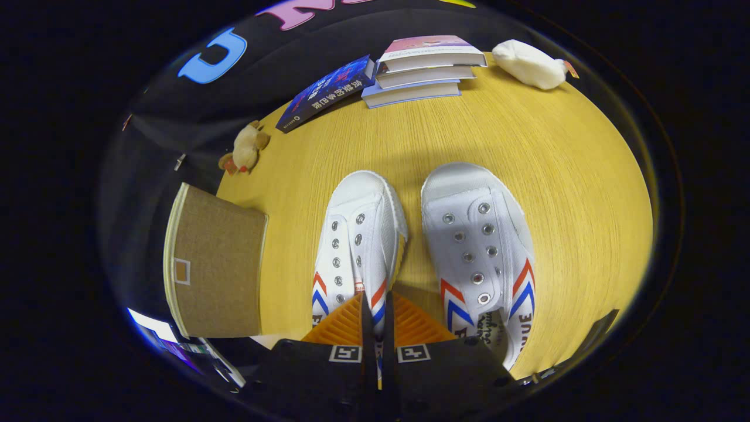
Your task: Open the storage box then place both shoes into the box .Put the left shoe in first, then the right shoe, with the right side of both shoes facing outward in a uniform manner.
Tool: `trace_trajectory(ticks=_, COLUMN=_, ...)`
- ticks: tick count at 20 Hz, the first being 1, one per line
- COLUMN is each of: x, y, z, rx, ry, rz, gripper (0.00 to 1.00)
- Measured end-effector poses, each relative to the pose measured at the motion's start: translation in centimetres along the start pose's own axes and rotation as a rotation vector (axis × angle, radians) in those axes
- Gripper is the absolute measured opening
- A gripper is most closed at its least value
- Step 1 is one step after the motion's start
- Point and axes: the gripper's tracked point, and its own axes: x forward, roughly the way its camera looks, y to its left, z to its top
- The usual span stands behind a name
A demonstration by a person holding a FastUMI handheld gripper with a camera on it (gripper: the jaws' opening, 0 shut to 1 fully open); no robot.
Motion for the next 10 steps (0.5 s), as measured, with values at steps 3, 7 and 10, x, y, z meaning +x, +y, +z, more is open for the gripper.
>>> trace_trajectory(ticks=3, x=-2.3, y=1.6, z=1.2, rx=0.061, ry=-0.019, rz=0.011, gripper=0.07)
trace_trajectory(ticks=7, x=-5.7, y=5.3, z=3.0, rx=0.131, ry=-0.032, rz=0.021, gripper=0.07)
trace_trajectory(ticks=10, x=-8.3, y=9.6, z=4.4, rx=0.122, ry=-0.048, rz=0.064, gripper=0.07)
